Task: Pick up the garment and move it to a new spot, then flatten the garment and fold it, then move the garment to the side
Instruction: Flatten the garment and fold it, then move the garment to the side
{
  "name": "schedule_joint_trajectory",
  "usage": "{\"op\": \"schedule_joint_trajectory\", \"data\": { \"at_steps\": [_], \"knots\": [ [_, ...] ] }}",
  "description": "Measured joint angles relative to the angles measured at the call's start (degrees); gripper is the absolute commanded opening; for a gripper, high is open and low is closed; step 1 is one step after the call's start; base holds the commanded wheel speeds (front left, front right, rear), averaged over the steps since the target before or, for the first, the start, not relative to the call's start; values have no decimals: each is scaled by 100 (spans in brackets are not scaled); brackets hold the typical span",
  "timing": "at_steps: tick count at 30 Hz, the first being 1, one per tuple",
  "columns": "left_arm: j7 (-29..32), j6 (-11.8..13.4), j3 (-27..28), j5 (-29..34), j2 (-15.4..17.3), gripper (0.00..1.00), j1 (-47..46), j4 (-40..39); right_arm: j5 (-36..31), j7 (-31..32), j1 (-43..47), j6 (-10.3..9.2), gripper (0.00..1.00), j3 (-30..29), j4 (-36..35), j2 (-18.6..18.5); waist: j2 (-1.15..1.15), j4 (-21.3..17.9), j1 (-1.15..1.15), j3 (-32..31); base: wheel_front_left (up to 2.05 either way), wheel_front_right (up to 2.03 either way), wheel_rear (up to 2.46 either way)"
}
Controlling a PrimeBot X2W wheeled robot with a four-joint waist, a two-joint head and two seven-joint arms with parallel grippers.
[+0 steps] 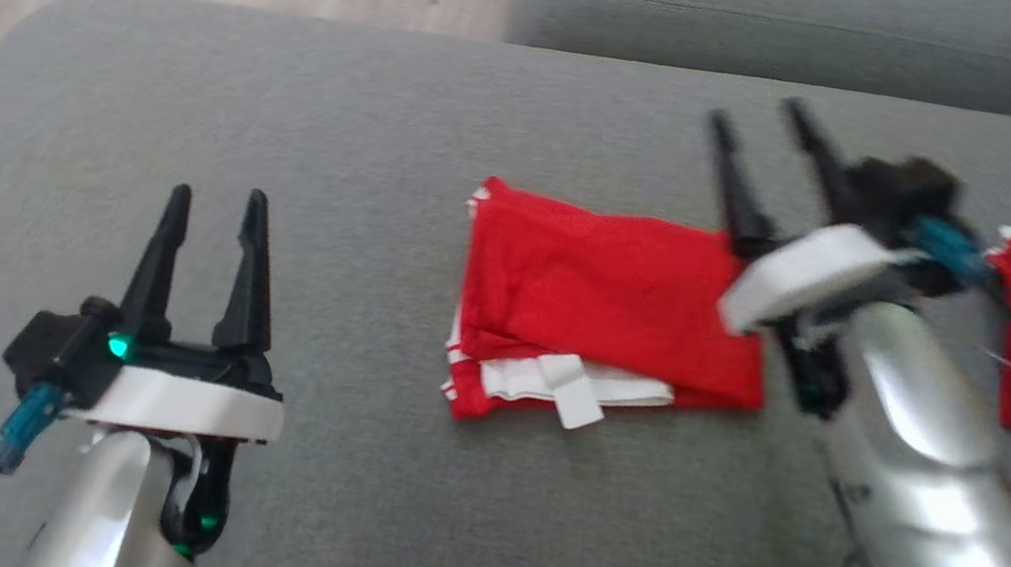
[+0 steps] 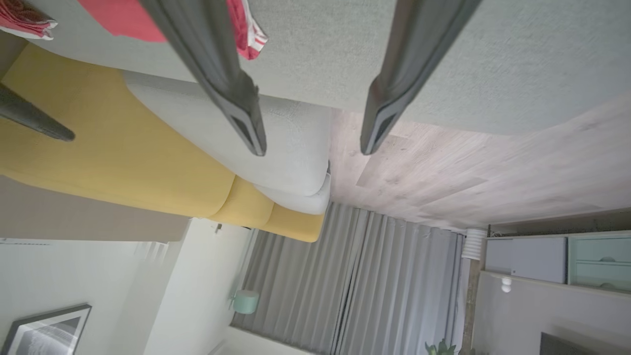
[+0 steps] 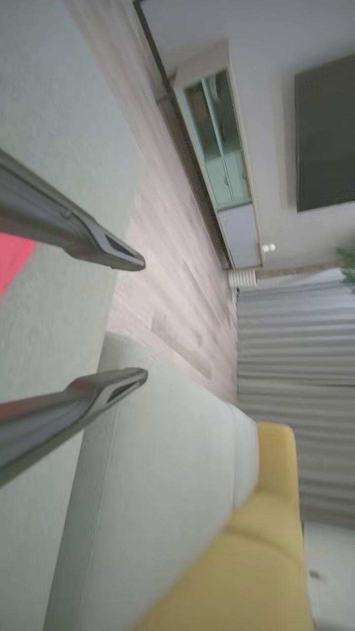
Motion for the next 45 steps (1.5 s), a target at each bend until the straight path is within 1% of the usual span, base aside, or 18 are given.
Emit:
{"op": "schedule_joint_trajectory", "data": {
  "at_steps": [4, 5, 8, 10, 12, 15, 19, 27, 32, 37, 42, 45],
  "knots": [
    [-2, -1, 148, 124, -23, 100, 58, -79, -999, -4, 910, 0, 100, -1147, -733, -23, 0, -220, 0, -26, 0, 0, 0],
    [-2, -1, 148, 124, -23, 100, 58, -79, -999, -4, 910, 0, 100, -1147, -733, -23, 0, -220, 0, -26, 0, 0, 0],
    [-2, -1, 264, 220, -38, 100, 187, -121, -1513, -4, 1663, 0, 100, -1664, -1259, 91, 0, -333, 0, -51, 0, 0, 0],
    [-2, -2, 290, 297, -40, 100, 283, -135, -1678, -4, 2017, 0, 100, -1904, -1572, 191, 0, -386, 0, -72, 0, 0, 0],
    [-2, -5, 298, 361, -46, 100, 383, -170, -1762, -4, 2282, 0, 100, -2011, -1824, 236, 0, -420, 0, -102, 0, 0, 0],
    [-2, -7, 305, 439, -49, 100, 530, -186, -1469, -4, 2655, 0, 100, -1974, -2080, 236, 0, -441, -1, -136, 0, 0, 0],
    [-2, -8, 300, 481, -52, 100, 668, -179, -1348, -4, 2955, 0, 100, -1944, -2214, 260, 0, -453, -1, -148, 0, 0, 0],
    [-2, -8, 201, 475, -53, 100, 661, -174, -1384, -2, 2921, 0, 100, -2025, -2286, 260, 0, -389, -1, -40, 0, 0, 0],
    [-2, -8, 81, 422, -55, 100, 500, -178, -1491, 226, 2764, 0, 100, -2037, -2206, 261, 0, -287, 0, 117, 0, 0, 0],
    [-2, -8, -47, 371, -56, 100, 305, -178, -1541, 679, 2311, 0, 100, -1979, -1845, 260, 0, -122, 0, 302, 0, 0, 0],
    [-2, -8, -190, 316, -62, 100, 191, -170, -1355, 1079, 1935, 0, 100, -1912, -1287, 260, 0, 88, 0, 495, 0, 0, 0],
    [-2, -9, -268, 274, -65, 100, 92, -149, -858, 1347, 1709, 0, 100, -1879, -853, 257, 0, 222, 0, 610, 0, 0, 0]
  ]
}}
